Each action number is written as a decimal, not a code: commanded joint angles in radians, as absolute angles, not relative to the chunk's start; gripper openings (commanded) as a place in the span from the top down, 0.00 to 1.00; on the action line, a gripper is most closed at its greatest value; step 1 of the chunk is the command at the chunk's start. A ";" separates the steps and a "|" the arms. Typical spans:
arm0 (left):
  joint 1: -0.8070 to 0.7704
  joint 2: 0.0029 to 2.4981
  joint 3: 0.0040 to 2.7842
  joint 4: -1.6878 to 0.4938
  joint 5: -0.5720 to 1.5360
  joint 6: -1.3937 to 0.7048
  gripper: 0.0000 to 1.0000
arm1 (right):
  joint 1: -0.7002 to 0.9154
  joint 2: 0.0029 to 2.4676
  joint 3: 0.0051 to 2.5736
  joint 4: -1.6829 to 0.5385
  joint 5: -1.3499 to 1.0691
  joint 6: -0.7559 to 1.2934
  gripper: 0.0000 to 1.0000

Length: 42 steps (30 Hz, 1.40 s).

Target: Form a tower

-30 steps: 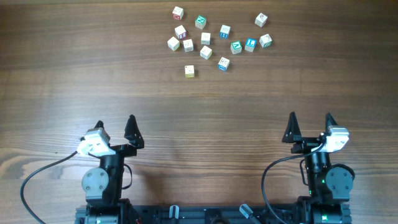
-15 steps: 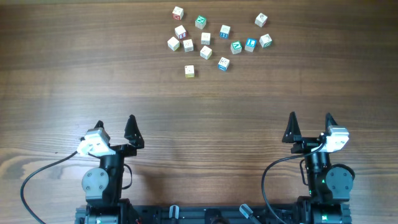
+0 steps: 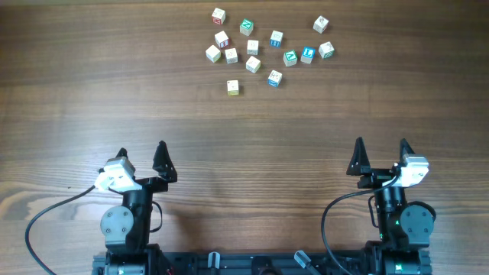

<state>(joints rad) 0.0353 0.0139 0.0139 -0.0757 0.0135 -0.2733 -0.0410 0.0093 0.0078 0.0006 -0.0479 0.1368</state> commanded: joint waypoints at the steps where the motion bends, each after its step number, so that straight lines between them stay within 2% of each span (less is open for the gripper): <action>1: 0.031 0.013 0.006 -0.076 0.025 -0.253 0.00 | -0.039 0.010 0.005 0.002 -0.049 0.132 0.00; 7: 0.031 0.013 0.006 -0.070 0.028 -0.254 0.00 | -0.039 0.010 0.005 0.002 -0.049 0.132 0.00; 12: 0.031 0.013 0.025 -0.036 0.131 -0.241 0.00 | -0.039 0.010 0.005 0.002 -0.049 0.132 0.00; 18: 0.031 0.042 0.196 -0.205 0.131 -0.206 0.00 | -0.039 0.010 0.005 0.002 -0.049 0.132 0.00; 22: 0.031 0.157 0.355 -0.290 0.131 -0.140 0.00 | -0.039 0.010 0.005 0.002 -0.049 0.132 0.00; 27: 0.030 0.475 0.662 -0.369 0.131 -0.134 0.00 | -0.039 0.010 0.005 0.002 -0.049 0.132 0.00; 32: 0.027 1.011 1.229 -0.690 0.131 -0.134 0.00 | -0.039 0.010 0.005 0.002 -0.049 0.132 0.00; 35: -0.034 1.306 1.553 -0.859 0.130 -0.133 0.00 | -0.039 0.010 0.005 0.002 -0.049 0.132 0.00; 38: -0.129 1.503 1.709 -0.863 0.126 -0.134 0.00 | -0.039 0.010 0.005 0.002 -0.049 0.132 0.00; 42: -0.229 1.666 1.713 -0.770 0.126 -0.134 0.00 | -0.039 0.010 0.005 0.002 -0.049 0.132 0.00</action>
<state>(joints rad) -0.1818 1.5860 1.6897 -0.7830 0.1184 -0.1501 -0.0410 0.0158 0.0063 0.0002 -0.0479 0.1364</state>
